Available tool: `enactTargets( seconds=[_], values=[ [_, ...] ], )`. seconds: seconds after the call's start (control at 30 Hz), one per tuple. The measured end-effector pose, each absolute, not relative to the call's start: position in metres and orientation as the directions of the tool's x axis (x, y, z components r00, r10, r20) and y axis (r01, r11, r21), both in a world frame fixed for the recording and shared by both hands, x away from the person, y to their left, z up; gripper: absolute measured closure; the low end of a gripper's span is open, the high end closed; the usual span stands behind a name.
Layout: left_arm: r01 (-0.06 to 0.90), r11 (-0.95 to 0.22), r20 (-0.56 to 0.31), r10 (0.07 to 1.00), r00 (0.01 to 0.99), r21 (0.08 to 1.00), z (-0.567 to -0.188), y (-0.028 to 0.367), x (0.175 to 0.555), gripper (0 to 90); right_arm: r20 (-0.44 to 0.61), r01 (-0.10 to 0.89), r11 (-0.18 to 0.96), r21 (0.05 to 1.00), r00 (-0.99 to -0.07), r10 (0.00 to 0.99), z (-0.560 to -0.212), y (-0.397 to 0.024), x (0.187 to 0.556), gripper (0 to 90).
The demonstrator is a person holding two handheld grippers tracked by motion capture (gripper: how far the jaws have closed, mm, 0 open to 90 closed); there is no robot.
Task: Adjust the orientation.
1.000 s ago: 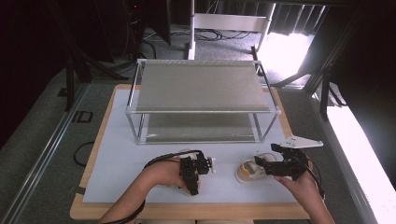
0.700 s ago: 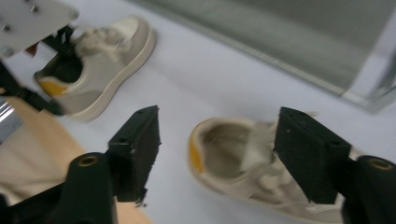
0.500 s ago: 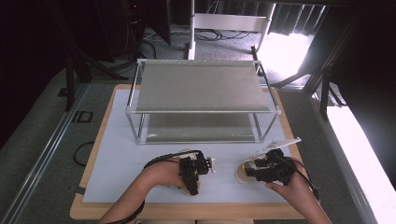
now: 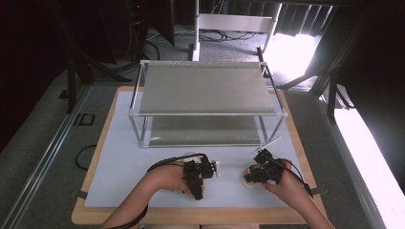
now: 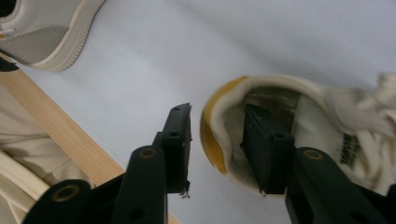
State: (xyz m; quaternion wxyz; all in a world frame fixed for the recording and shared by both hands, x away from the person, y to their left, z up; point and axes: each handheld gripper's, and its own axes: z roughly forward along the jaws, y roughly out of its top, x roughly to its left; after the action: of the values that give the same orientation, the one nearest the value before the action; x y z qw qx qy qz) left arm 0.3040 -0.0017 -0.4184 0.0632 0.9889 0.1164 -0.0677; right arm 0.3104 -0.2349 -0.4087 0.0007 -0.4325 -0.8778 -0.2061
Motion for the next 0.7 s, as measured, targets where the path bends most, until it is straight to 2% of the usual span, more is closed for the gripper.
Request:
enactTargets(
  seconds=[0.23,0.4,0.47,0.6,0.7],
  values=[
    [0.242,-0.964,-0.151,0.224,0.963,0.113,-0.419,-0.002,0.304,49.5,0.146,0.736,0.609,0.297,-0.665,0.733,-0.416,-0.223,0.318,74.4],
    [0.242,-0.963,-0.153,0.223,0.963,0.116,-0.420,-0.001,0.304,49.5,0.121,0.700,0.656,0.284,-0.705,0.699,-0.415,-0.220,0.318,75.9],
    [0.249,-0.962,-0.158,0.229,0.960,0.116,-0.419,-0.001,0.304,49.5,0.111,0.641,0.715,0.281,-0.761,0.639,-0.414,-0.220,0.316,75.9],
    [0.249,-0.961,-0.161,0.229,0.960,0.117,-0.419,-0.001,0.304,49.6,0.063,0.454,0.839,0.300,-0.887,0.457,-0.411,-0.218,0.309,75.5],
    [0.251,-0.961,-0.162,0.231,0.959,0.117,-0.419,-0.001,0.304,49.6,0.020,0.324,0.896,0.303,-0.942,0.334,-0.407,-0.217,0.305,75.4]
  ],
)
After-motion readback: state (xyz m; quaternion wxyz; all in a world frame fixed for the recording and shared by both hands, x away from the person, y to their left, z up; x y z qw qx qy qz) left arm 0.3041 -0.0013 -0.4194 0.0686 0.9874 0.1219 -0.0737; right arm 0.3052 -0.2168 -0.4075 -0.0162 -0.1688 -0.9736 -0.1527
